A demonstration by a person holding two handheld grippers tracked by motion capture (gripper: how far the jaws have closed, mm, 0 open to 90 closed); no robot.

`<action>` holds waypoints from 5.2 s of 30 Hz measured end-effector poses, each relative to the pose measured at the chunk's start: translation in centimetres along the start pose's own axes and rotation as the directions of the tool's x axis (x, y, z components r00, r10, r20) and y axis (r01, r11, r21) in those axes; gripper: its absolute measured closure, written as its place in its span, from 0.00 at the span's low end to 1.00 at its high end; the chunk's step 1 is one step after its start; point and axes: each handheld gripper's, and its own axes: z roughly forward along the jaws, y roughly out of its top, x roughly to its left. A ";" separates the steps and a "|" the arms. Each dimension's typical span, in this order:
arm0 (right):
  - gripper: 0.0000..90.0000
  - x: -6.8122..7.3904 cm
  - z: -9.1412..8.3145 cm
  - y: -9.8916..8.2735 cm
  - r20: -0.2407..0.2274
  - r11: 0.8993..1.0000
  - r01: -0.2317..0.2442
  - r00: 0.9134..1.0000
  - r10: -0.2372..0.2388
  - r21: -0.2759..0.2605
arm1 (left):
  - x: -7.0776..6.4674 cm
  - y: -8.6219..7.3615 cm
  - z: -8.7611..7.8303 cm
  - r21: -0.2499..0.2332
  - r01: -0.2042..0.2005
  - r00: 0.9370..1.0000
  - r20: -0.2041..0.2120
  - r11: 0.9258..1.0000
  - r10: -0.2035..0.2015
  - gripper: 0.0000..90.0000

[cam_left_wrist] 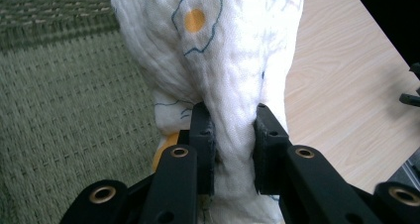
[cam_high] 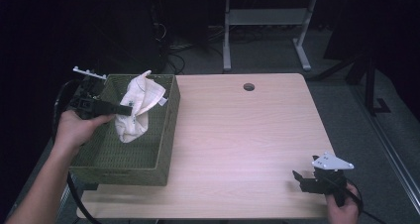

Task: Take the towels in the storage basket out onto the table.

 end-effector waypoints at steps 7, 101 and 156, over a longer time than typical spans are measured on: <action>0.15 -0.2 -0.1 -0.1 0.003 1.000 -0.007 1.000 0.007 -0.002 | -1.6 1.2 -0.2 0.004 -0.040 0.999 0.003 0.999 0.040 0.83; 0.15 -0.2 -0.9 0.0 -0.001 0.999 -0.017 1.000 0.017 -0.032 | -16.2 5.7 23.2 0.270 -0.272 0.956 0.183 0.924 0.228 0.81; 0.15 0.1 -0.4 0.4 -0.004 1.000 -0.004 1.000 0.003 -0.031 | -18.0 3.1 28.9 0.282 -0.248 0.958 0.215 0.927 0.191 0.60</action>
